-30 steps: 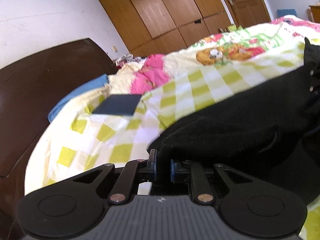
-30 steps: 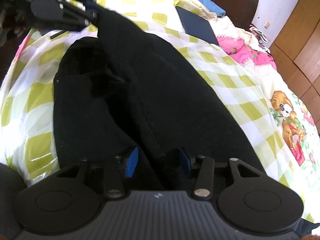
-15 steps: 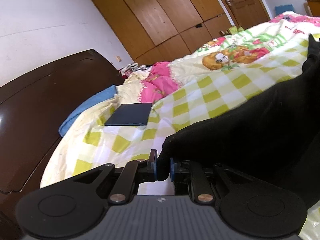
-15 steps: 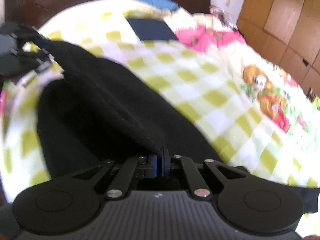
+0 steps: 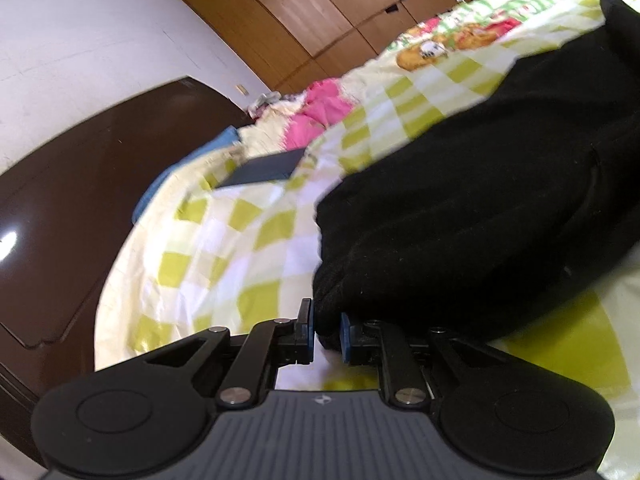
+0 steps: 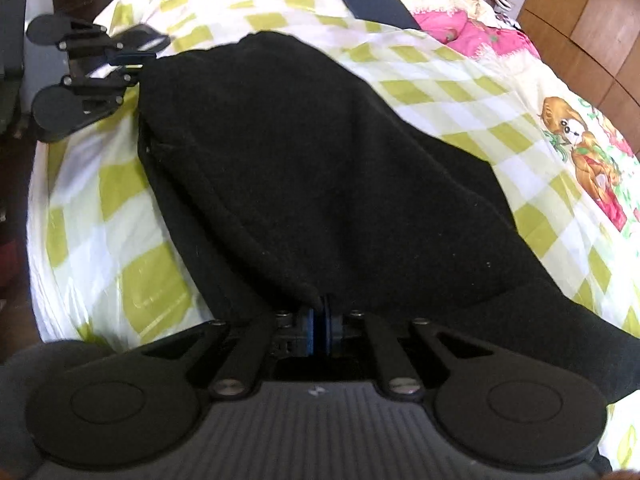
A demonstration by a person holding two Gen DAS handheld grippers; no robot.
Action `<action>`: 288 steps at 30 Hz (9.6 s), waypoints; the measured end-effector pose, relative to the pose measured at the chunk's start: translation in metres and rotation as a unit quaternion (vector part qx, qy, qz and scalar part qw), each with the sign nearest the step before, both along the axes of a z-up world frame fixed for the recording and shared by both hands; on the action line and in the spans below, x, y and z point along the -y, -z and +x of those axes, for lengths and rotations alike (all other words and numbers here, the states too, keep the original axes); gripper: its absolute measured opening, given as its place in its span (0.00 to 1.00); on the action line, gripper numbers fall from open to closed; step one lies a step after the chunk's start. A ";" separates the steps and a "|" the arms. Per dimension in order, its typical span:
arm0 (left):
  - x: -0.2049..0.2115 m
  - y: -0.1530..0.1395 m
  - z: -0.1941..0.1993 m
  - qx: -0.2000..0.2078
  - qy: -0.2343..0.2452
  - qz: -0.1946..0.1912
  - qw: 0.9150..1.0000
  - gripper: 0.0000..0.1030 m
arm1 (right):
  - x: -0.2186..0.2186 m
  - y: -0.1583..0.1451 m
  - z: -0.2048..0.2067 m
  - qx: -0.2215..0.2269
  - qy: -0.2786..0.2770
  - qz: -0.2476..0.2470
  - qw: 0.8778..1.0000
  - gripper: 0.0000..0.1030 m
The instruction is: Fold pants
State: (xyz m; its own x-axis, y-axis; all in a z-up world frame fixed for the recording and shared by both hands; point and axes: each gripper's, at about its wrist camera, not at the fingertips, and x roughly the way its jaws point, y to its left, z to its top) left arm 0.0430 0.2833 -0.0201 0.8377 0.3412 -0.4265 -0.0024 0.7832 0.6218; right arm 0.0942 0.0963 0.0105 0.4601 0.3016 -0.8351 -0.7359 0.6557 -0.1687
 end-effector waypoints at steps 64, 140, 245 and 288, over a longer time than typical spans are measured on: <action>0.294 -0.014 0.080 -0.089 0.232 -0.141 0.958 0.33 | 0.410 0.019 0.216 -0.002 0.539 0.332 0.774 0.27; 0.394 -0.004 -0.029 -0.086 0.351 -0.034 0.932 0.55 | 0.530 -0.040 -0.049 0.019 0.528 0.555 0.642 0.02; 0.377 -0.016 -0.024 -0.115 0.349 -0.082 0.927 0.26 | 0.525 0.038 -0.113 0.010 0.632 0.547 0.549 0.04; 0.374 -0.012 -0.025 -0.120 0.346 -0.076 0.927 0.26 | 0.532 0.068 -0.087 -0.039 0.642 0.535 0.548 0.41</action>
State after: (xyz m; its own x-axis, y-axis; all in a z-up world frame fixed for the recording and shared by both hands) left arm 0.0179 -0.0906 -0.0078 0.7087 -0.3223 -0.6276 0.6573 0.6247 0.4215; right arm 0.0073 -0.4358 -0.0576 0.8418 0.1062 -0.5292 0.4711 0.3338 0.8165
